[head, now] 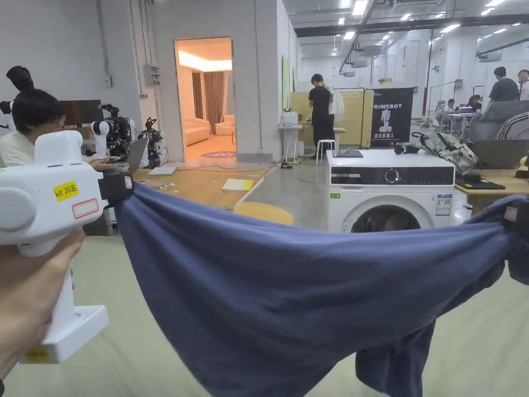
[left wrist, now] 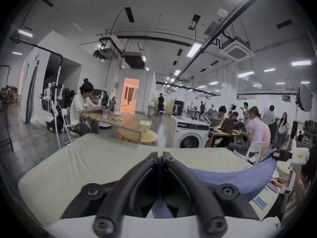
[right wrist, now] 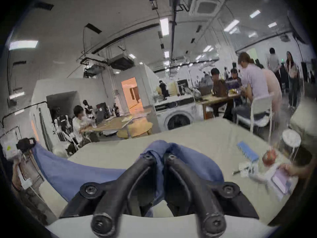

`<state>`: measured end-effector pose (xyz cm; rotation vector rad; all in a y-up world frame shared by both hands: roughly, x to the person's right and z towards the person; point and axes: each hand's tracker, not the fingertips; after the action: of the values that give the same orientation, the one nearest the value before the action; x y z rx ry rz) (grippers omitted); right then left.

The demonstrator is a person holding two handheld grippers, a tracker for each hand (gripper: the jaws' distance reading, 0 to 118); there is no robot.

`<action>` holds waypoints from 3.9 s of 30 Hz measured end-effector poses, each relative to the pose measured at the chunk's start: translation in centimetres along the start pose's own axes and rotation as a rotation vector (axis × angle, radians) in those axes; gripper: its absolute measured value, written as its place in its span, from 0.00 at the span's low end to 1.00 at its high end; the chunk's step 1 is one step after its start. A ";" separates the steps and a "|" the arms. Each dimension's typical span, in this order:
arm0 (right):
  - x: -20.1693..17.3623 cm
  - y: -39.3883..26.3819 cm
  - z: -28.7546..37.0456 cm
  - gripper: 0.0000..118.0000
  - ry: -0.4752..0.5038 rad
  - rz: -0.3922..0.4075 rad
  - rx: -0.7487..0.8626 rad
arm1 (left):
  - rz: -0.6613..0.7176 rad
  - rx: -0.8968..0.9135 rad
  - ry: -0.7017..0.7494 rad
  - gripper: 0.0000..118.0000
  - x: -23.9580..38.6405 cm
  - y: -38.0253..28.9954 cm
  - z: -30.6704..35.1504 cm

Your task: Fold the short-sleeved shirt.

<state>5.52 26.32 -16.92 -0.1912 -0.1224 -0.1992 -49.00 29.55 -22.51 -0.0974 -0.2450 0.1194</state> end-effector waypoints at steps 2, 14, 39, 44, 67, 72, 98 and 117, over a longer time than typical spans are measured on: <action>-0.3 1.7 -1.9 0.03 -0.020 0.015 0.002 | 0.002 0.017 0.015 0.00 0.2 1.1 -1.4; -1.1 7.1 -12.4 0.03 -0.057 -0.043 0.004 | -0.019 0.030 0.071 0.00 -0.1 5.4 -11.1; 7.3 -23.9 -2.3 0.03 -0.122 -0.298 -0.316 | 0.267 -0.348 -0.074 0.00 -4.6 -23.8 4.3; 8.1 -29.1 3.9 0.03 -0.174 -0.319 -0.372 | 0.166 -0.500 -0.051 0.00 -4.2 -27.8 9.5; 0.6 -25.7 9.0 0.63 0.024 -0.020 -0.130 | -0.070 -0.175 -0.022 0.78 4.5 -24.6 12.5; -3.2 -24.1 7.7 0.44 0.118 0.076 -0.135 | -0.090 -0.136 -0.095 0.65 8.0 -22.8 11.7; -3.3 -28.8 8.3 0.00 0.172 0.140 -0.270 | 0.296 -0.686 0.102 0.47 -4.6 -32.4 11.2; 4.3 -22.1 -6.7 0.69 0.039 0.175 -0.465 | 0.142 -0.816 0.076 0.00 -1.9 -35.2 9.2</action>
<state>5.81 2.94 -19.01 -0.6584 -0.0186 -0.0534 -49.42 -4.77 -10.20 -0.9299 -0.1981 0.1509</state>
